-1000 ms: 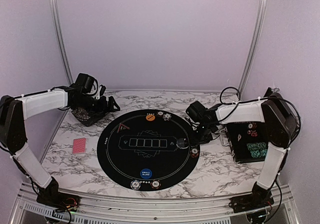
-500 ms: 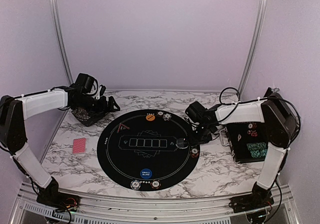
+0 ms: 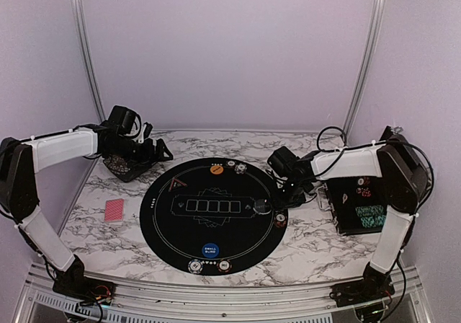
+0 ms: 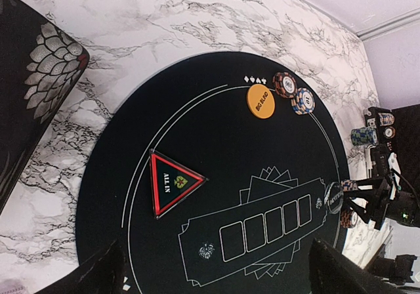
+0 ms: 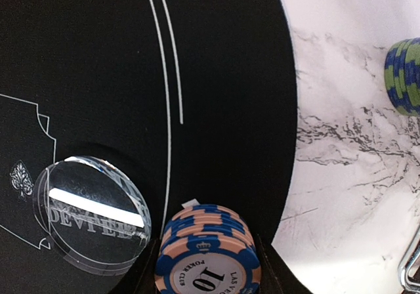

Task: Distribute texas hold em gaming equipment
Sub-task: Place the poker chips pile in the dealer area.

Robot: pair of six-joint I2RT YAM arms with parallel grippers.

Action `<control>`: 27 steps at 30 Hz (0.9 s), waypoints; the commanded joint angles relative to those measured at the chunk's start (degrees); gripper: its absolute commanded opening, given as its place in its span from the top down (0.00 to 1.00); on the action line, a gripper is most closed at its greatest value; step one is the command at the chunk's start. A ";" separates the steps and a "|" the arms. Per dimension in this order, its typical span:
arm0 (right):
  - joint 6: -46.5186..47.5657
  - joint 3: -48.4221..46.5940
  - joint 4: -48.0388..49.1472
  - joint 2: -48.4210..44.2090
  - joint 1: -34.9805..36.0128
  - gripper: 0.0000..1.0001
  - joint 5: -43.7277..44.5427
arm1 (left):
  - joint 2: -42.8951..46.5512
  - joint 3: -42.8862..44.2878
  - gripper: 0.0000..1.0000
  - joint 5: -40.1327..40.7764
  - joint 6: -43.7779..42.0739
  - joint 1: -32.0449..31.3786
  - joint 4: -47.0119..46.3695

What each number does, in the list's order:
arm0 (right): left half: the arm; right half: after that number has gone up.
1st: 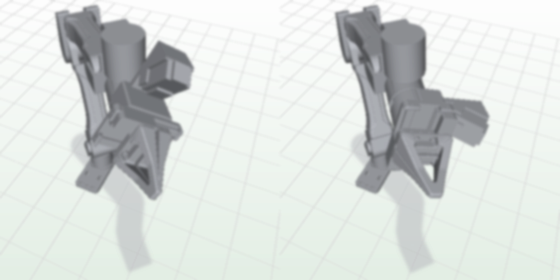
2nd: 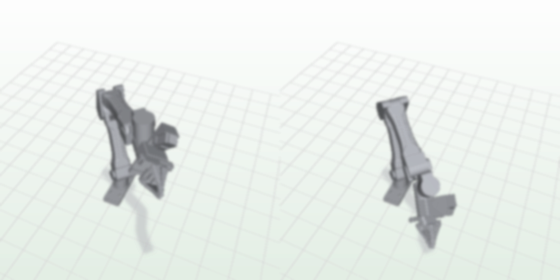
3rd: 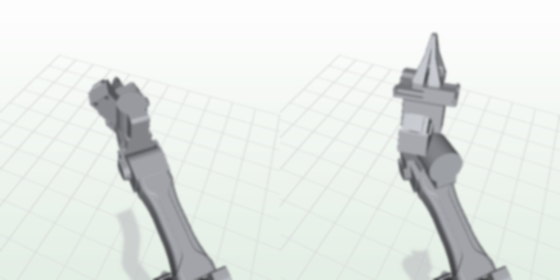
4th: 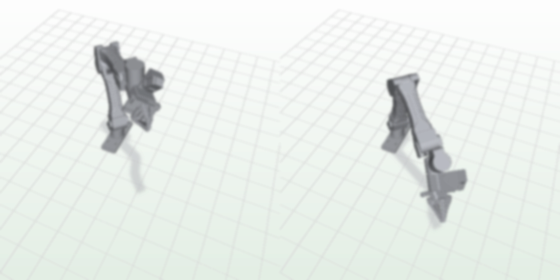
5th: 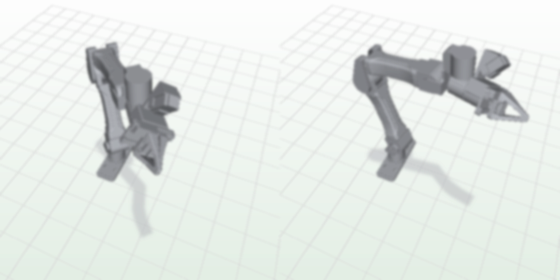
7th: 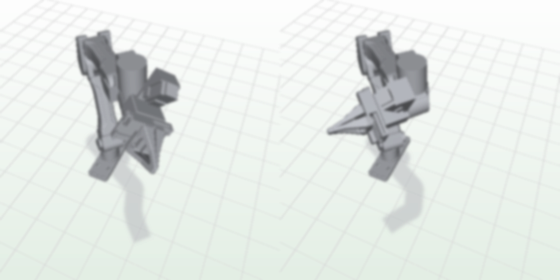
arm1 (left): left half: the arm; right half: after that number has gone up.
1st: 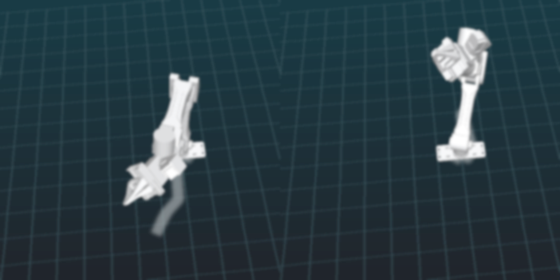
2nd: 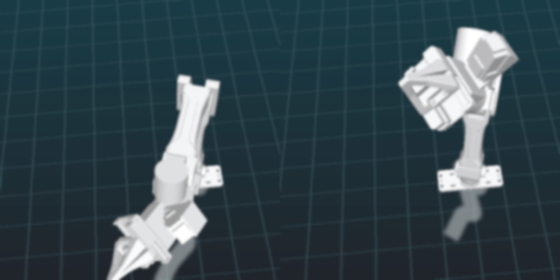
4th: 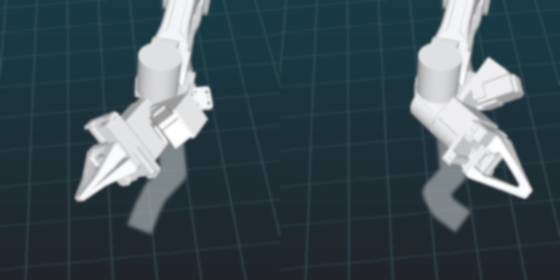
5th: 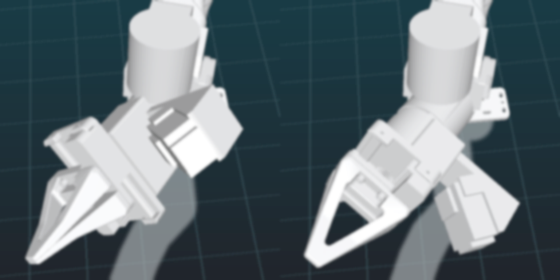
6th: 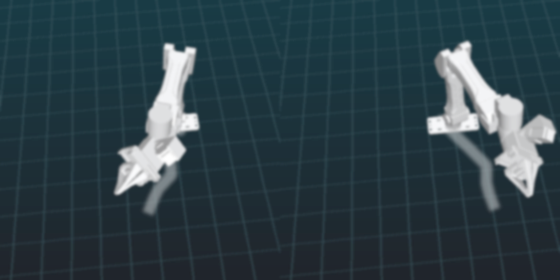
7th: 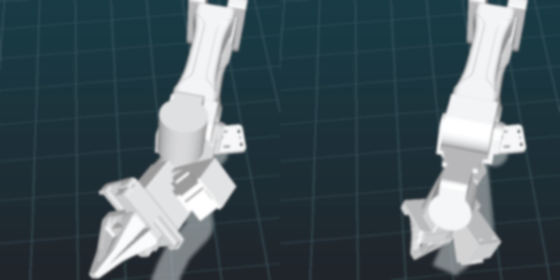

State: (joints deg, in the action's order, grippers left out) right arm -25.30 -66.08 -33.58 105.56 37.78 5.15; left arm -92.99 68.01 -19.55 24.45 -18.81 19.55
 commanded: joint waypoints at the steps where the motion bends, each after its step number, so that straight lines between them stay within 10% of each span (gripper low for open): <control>1: -0.61 0.67 -1.21 -0.51 1.07 0.66 -1.31 | -0.81 -0.35 0.01 -0.84 -0.28 -0.09 -0.45; 27: -0.52 0.11 -0.87 0.08 1.07 0.49 -1.12 | -0.69 -0.25 0.01 -0.78 -0.22 -0.07 -0.40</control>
State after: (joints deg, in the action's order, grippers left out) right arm -25.50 -65.73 -33.45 105.34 38.04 4.97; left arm -92.99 68.01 -19.55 24.45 -18.81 19.55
